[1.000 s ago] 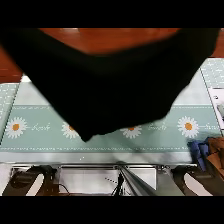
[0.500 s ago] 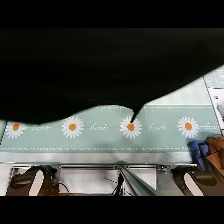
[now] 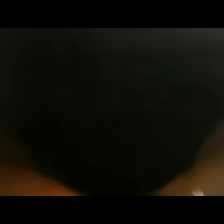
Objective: Fold the shirts.
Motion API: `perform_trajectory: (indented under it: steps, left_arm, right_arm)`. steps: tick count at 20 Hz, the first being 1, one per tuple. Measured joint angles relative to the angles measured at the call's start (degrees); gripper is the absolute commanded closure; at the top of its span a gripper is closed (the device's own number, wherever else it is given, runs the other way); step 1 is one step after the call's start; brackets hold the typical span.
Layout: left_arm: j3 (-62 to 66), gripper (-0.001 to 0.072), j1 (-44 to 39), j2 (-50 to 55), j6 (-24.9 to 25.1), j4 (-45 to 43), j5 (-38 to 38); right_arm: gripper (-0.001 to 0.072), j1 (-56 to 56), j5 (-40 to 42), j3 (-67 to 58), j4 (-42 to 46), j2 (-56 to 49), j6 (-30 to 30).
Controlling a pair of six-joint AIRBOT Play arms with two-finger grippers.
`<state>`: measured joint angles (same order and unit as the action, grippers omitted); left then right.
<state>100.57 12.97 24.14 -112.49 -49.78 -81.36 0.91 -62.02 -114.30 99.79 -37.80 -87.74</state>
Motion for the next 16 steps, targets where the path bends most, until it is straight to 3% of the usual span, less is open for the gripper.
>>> perform_trajectory:
  steps: [3, 7, 11, 16]
  left_arm:
    - [-6.05, 0.0688, 0.31, 0.17, -0.26, -3.89, -3.87]
    - [-22.25, 0.0687, 0.44, 1.44, 4.81, -6.54, -4.48]
    - [-36.98, 0.0687, 0.46, 6.71, 12.02, -7.21, 3.48]
    - [-43.19, 0.0687, 0.46, 21.92, 20.28, -7.48, 15.78]
  right_arm:
    - [0.0697, 0.00, -5.68, -0.11, 0.52, -5.79, 2.25]
    - [0.0696, 0.00, -8.28, -0.13, -1.09, -17.90, 3.74]
    - [0.0696, -0.07, -6.99, -0.15, -3.28, -32.48, 4.20]
    - [0.0696, -0.07, -2.95, -0.11, -4.07, -49.05, 5.09]
